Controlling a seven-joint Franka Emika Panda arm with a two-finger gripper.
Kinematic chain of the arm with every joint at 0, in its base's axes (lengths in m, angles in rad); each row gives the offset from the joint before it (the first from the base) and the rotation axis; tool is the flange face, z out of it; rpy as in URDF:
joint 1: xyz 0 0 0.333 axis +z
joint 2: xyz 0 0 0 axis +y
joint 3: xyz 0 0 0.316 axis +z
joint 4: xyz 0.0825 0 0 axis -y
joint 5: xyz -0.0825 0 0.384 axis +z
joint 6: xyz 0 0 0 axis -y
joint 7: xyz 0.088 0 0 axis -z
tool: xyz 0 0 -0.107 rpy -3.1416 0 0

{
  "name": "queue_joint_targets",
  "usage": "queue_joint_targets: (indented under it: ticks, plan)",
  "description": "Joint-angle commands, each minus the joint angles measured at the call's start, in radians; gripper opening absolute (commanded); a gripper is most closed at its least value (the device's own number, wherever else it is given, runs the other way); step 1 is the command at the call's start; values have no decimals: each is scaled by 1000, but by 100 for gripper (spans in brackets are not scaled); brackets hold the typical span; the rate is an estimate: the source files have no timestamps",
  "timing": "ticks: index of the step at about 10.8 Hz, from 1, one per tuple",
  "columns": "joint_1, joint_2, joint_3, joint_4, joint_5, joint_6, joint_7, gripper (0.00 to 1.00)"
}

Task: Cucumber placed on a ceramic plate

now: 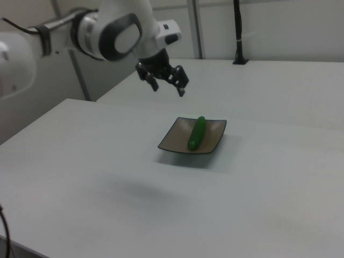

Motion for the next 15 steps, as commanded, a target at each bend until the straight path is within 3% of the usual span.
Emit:
queue_joint_targets:
  ticks: [1,5,8,10,12,15]
  plan:
    - [-7,-156,-24,-67,12,-225,116,100]
    - [11,-254,-30,-84,4,-453,173,100]
    - [41,-274,-15,-121,3,-459,205,100]
    - [15,-273,44,-128,3,-456,207,100]
    - [-63,-262,155,-128,3,-450,207,100]
    - [-68,-235,175,-128,0,-398,188,100]
